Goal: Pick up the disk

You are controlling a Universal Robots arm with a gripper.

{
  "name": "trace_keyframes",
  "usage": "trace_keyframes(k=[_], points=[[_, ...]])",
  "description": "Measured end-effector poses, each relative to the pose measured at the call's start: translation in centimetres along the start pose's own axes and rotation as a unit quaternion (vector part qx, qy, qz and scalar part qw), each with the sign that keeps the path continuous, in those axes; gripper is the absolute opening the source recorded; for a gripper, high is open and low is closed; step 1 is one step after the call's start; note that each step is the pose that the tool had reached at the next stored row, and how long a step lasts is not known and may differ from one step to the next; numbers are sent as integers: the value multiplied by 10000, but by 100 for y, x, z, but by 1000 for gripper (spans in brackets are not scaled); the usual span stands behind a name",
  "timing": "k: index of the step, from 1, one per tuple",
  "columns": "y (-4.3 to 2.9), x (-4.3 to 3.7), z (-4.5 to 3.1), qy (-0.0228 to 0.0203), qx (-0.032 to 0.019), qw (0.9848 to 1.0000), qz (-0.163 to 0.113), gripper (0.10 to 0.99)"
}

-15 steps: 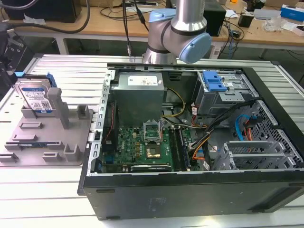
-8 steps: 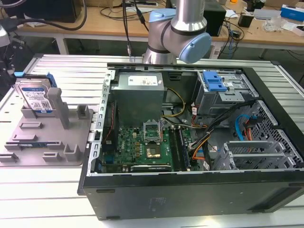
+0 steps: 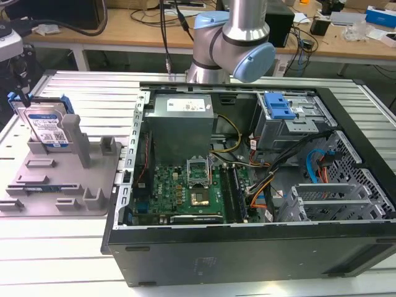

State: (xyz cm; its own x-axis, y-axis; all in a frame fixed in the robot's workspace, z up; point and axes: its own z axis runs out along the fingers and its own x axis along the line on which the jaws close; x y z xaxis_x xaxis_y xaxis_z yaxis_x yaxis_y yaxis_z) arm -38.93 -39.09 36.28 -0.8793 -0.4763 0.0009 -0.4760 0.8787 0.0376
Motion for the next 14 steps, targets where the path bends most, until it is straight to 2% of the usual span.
trace_keyframes(k=[2, 3, 7, 9, 10, 11, 13, 14], points=[[-1, 0, 1, 12, 4, 9996, -273, 482], [0, 0, 1, 20, 6, 9990, -446, 482], [0, 0, 2, 36, 10, 9965, -829, 482], [0, 0, 3, 49, 13, 9935, -1138, 494], [0, 0, 4, 57, 16, 9911, -1327, 557], [0, 0, 4, 67, 23, 9891, -1469, 557], [1, 0, 4, 98, 56, 9861, -1657, 557], [-1, 0, 6, 111, 67, 9832, -1819, 557]])
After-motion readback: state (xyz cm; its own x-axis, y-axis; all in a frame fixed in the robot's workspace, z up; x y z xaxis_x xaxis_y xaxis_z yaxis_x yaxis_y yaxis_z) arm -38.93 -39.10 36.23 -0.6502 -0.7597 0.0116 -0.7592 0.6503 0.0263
